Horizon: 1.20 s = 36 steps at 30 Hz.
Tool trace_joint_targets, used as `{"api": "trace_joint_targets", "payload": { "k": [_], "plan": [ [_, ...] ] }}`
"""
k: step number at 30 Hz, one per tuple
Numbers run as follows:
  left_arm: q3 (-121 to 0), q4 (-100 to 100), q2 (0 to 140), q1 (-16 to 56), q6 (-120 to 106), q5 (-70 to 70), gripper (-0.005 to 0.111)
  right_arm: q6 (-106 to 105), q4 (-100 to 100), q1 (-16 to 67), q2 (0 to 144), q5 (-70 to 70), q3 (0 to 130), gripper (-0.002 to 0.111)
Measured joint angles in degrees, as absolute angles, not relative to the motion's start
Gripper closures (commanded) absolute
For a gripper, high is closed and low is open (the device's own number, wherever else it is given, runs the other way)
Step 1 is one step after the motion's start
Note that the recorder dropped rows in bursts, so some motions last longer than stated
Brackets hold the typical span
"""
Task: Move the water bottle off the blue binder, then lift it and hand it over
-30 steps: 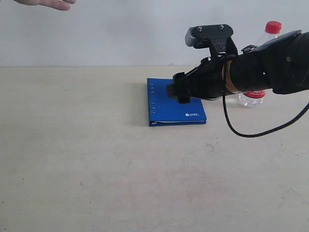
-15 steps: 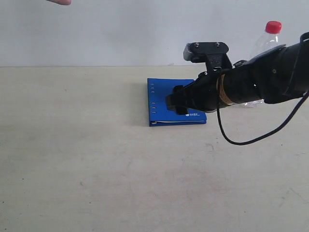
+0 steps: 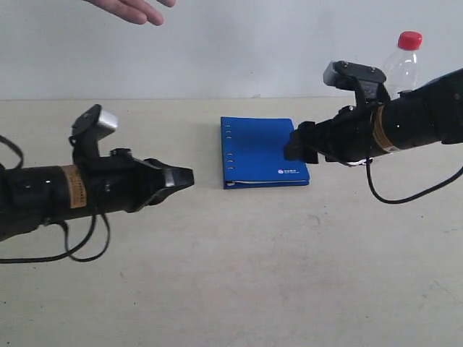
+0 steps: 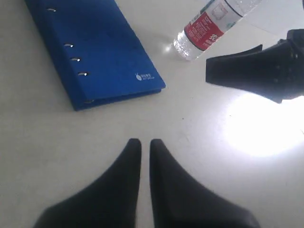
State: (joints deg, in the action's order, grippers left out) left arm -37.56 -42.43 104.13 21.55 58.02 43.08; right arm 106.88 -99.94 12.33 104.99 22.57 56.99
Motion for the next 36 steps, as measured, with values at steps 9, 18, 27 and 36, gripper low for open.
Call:
{"api": "trace_joint_targets", "payload": {
  "k": [9,18,27,36],
  "plan": [
    [-50.1,-37.4,115.8,23.1,50.8,31.5,0.076,103.2,-100.1,11.4,116.8,25.4,69.5,0.037],
    [-60.4,-37.3,119.6,23.1,50.1,18.0,0.055,107.5,-100.0,10.1,124.7,22.8,78.9,0.037],
    [-68.2,-37.3,122.2,23.1,46.5,13.7,0.055,110.1,-100.0,5.6,127.5,27.5,79.4,0.037],
    [-72.6,-46.1,127.4,23.1,58.7,13.7,0.055,107.3,-100.0,4.1,128.4,41.3,79.4,0.037]
  ]
}}
